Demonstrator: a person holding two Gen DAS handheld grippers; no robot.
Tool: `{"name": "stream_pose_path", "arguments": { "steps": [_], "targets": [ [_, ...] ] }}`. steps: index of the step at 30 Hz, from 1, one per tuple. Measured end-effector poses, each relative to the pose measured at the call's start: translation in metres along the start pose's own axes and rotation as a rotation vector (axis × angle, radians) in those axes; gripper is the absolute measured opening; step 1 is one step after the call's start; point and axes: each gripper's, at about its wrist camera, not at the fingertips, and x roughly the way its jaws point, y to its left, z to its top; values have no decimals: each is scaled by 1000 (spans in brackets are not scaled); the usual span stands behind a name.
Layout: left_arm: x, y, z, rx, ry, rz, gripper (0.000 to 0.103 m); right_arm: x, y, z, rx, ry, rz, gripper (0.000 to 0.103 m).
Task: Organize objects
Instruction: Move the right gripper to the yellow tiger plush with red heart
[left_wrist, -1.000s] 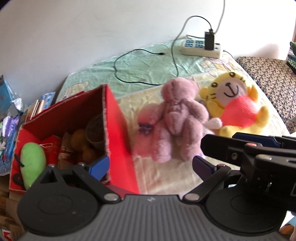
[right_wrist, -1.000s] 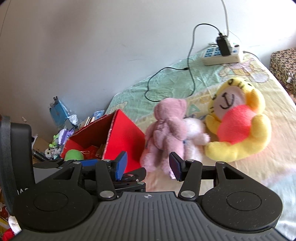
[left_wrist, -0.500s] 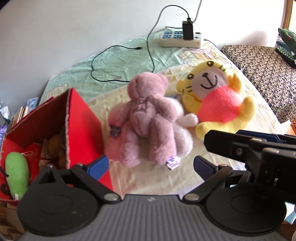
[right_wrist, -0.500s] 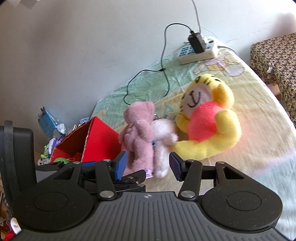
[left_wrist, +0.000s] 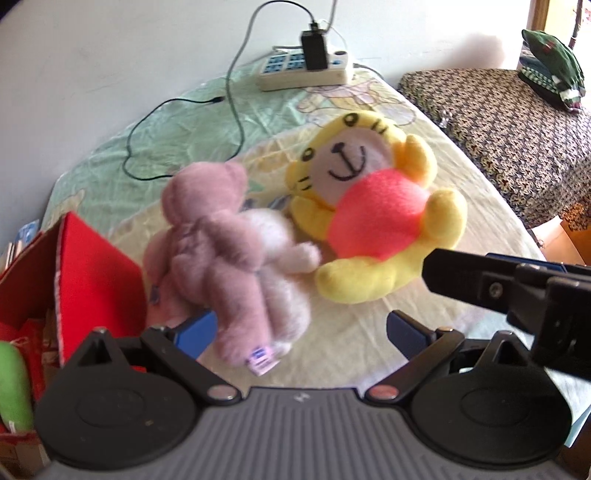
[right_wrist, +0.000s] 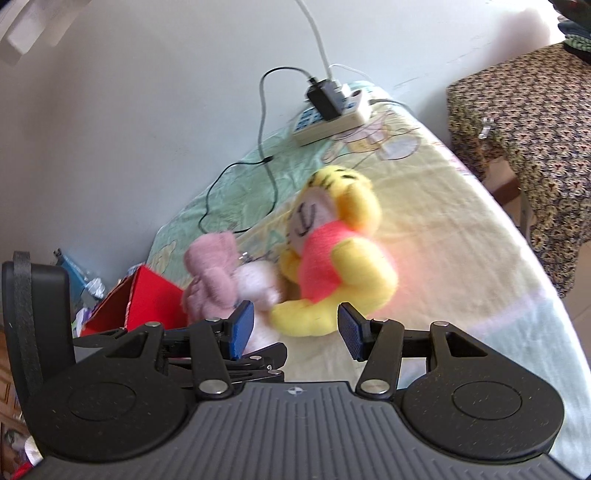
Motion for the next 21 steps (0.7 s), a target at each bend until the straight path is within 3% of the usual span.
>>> {"name": "stream_pose_path", "arguments": {
  "steps": [8,13,21],
  "targets": [
    [14,-17,19,4,-9,-87,99,-3,-30,23,51,-41,-36,54],
    [26,-22,32,-38,-13,-225,97,3,-51,39,99,-61,-46,55],
    [55,-16,46,-90,7,-337,95,48,-77,58,231,29,49,55]
  ]
}}
